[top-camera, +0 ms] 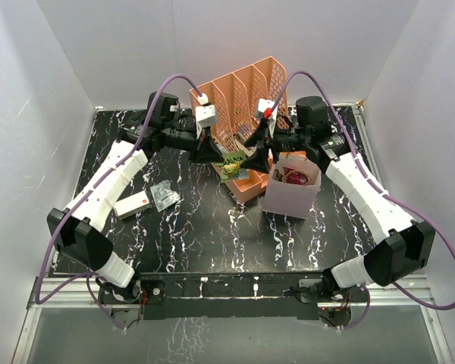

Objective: Place the snacks into the paper bag
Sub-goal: Place the snack in the paper bag.

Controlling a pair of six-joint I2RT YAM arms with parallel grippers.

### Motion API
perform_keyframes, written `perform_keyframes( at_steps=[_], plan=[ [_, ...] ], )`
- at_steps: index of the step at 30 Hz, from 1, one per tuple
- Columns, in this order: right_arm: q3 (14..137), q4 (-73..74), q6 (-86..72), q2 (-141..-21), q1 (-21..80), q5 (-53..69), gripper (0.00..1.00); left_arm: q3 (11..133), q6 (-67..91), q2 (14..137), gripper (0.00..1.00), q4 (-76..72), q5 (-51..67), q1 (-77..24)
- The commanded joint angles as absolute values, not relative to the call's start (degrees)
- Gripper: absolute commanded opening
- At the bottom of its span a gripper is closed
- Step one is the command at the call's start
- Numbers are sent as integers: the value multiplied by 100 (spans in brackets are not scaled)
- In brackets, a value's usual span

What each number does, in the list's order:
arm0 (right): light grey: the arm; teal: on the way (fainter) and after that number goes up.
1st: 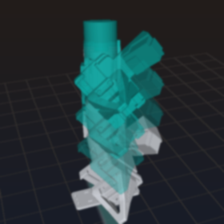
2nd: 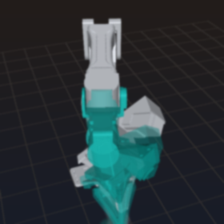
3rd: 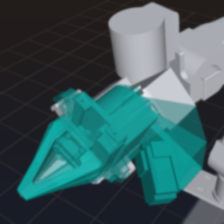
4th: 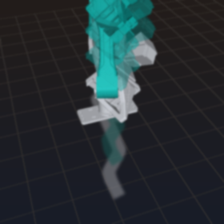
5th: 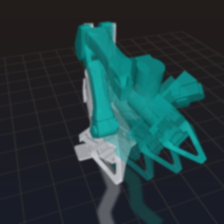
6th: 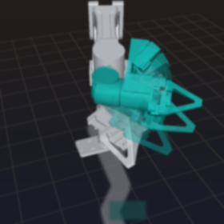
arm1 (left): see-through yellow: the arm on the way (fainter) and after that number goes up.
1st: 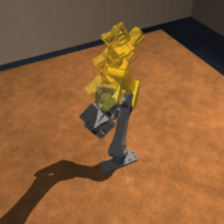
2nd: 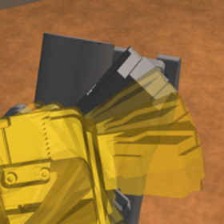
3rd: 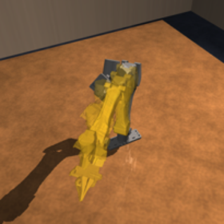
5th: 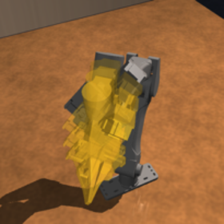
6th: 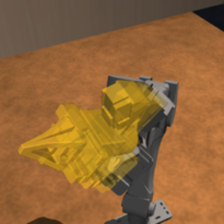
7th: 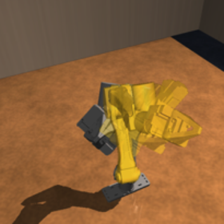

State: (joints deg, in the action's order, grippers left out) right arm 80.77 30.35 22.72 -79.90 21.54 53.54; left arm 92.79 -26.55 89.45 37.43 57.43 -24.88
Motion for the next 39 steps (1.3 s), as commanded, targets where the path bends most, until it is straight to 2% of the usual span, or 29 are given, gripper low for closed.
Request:
perform_keyframes(
  at_steps=[1,11,22,26,28,29,31,33,35,39],
  plan=[
    [8104,2642,2022,-8072,2231,5696,70,9138,-2425,8604,0,3364,5827,-2680],
    [8047,2539,1799,-8200,2246,6111,28,9057,-2382,8607,0,3323,5739,-2817],
    [7871,2538,1892,-8108,2248,6172,24,9035,-2329,8578,0,3276,5765,-2830],
    [7932,2540,1842,-8106,2244,6226,8,8980,-2316,8566,0,3243,5740,-2830],
    [7916,2571,1868,-8039,2233,6156,8,8953,-2314,8527,0,3226,5684,-2830],
    [7897,2582,1912,-7988,2237,6115,8,8940,-2328,8506,6,3230,5652,-2830],
    [7845,2608,1977,-7869,2220,6014,8,8922,-2419,8458,30,3274,5561,-2823],
    [7832,2655,2016,-7722,2159,5957,8,8908,-2517,8407,46,3342,5409,-2822],
    [7896,2734,2021,-7576,2027,5972,8,8919,-2628,8374,54,3479,5247,-2821],
    [8023,2969,2196,-7210,1652,5953,8,8947,-2912,8329,62,3705,4905,-2813]
  ],
)
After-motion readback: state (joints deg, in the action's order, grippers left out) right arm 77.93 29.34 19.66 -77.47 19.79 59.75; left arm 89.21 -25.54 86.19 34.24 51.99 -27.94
